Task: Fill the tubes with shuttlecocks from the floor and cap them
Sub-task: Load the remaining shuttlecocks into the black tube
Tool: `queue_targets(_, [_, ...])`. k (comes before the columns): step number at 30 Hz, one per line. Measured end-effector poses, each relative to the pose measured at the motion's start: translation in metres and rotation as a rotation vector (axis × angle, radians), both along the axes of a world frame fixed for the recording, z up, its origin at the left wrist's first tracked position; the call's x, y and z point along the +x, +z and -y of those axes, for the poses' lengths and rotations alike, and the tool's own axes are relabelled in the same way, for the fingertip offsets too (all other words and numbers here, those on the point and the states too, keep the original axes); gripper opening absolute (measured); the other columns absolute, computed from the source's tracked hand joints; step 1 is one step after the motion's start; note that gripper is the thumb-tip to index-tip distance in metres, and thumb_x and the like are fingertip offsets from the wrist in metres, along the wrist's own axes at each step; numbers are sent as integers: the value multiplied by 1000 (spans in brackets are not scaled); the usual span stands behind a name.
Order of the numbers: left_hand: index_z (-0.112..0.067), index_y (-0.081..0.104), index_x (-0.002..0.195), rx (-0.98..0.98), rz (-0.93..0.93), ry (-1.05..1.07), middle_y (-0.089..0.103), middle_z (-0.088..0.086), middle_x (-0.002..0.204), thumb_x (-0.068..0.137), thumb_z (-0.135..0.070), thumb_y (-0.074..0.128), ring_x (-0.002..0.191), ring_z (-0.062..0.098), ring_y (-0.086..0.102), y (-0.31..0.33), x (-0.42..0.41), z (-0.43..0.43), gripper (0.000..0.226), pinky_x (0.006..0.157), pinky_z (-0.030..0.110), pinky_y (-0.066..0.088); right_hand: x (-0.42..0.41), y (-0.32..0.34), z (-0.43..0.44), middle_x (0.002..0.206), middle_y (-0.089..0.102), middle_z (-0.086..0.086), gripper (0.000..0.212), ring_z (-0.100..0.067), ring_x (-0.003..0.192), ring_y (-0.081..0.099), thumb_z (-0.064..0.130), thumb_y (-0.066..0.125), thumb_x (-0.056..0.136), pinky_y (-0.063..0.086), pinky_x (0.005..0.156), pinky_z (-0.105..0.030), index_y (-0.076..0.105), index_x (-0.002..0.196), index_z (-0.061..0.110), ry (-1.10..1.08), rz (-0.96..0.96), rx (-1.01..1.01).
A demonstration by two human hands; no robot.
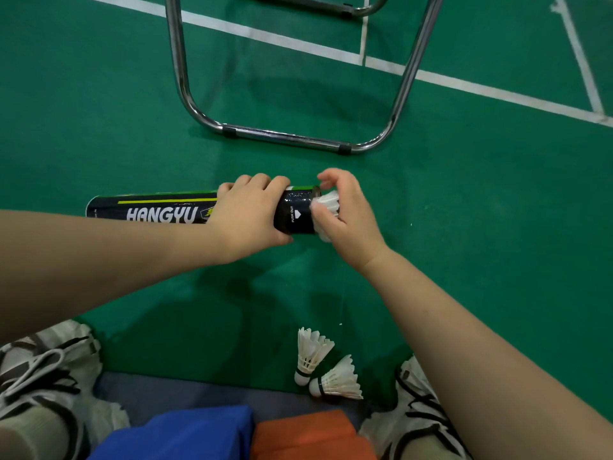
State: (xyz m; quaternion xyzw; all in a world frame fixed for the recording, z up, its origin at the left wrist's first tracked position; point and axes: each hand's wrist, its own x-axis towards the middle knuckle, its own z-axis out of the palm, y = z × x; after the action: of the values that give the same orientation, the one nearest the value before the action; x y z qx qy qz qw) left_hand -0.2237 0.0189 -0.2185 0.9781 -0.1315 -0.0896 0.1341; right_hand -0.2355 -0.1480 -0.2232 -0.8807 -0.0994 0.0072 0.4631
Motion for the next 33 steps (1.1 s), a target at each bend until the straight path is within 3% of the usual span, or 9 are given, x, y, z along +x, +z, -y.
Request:
queue_targets(6, [-24, 41, 123, -11, 5, 22, 52, 4, 115, 58, -51, 73, 108, 29, 46, 5, 5, -1, 78, 90, 44, 34, -19, -11, -17, 135, 33, 4, 79, -15, 131, 31, 54, 41, 76, 23, 111, -31, 30, 140, 9, -351, -45, 239])
queue_targets(11, [-23, 41, 123, -26, 5, 51, 52, 5, 116, 59, -52, 74, 109, 30, 45, 7, 11, -1, 77, 89, 43, 34, -29, -14, -18, 98, 53, 6, 42, -16, 94, 50, 43, 46, 80, 42, 87, -48, 59, 104, 10, -330, 217, 10])
queue_targets(14, [-20, 40, 126, -11, -13, 31, 51, 8, 117, 66, -46, 67, 110, 32, 44, 6, 7, 0, 71, 90, 45, 34, -25, -9, -23, 84, 51, 11, 54, -12, 87, 46, 55, 42, 75, 40, 81, -36, 63, 95, 10, -95, -4, -22])
queue_targets(17, [-20, 38, 129, 26, -29, 7, 50, 8, 119, 68, -41, 67, 111, 32, 43, 6, 3, 1, 71, 90, 45, 33, -14, -3, -22, 88, 54, 6, 47, -13, 90, 50, 50, 62, 70, 38, 75, -24, 66, 98, 13, 10, -282, 42])
queue_targets(22, [-23, 39, 125, 77, -30, -54, 52, 5, 116, 67, -35, 66, 106, 29, 46, 2, -3, -2, 66, 89, 42, 32, 0, -7, -21, 105, 66, -6, 54, -22, 99, 61, 47, 77, 49, 49, 88, -34, 64, 96, 24, 207, -611, 74])
queue_targets(26, [-24, 42, 123, 48, 8, -41, 53, 5, 114, 64, -49, 68, 106, 30, 48, 4, 2, -2, 69, 88, 42, 33, -10, -4, -22, 75, 58, 11, 34, -4, 70, 53, 51, 63, 67, 44, 71, -26, 62, 81, 21, -31, -186, 163])
queue_targets(29, [-24, 43, 123, 24, 26, -21, 54, 4, 113, 53, -59, 75, 106, 30, 48, 7, 7, -3, 84, 88, 41, 33, -17, -20, -10, 79, 56, 19, 11, -4, 76, 55, 46, 52, 75, 46, 85, -44, 53, 81, 36, -413, 175, 220])
queue_targets(31, [-24, 42, 124, 35, 24, -29, 54, 4, 113, 53, -60, 75, 106, 30, 48, 6, 6, -4, 86, 89, 42, 33, -23, -35, 5, 83, 56, 16, 12, -12, 82, 56, 45, 54, 77, 43, 88, -50, 49, 84, 36, -485, 30, 99])
queue_targets(33, [-24, 43, 124, 36, 21, -32, 54, 5, 114, 53, -59, 76, 107, 31, 48, 5, 3, -3, 86, 89, 43, 34, -35, -51, 24, 95, 61, 6, 20, -17, 94, 59, 39, 62, 81, 43, 93, -41, 55, 97, 28, -222, -389, -116])
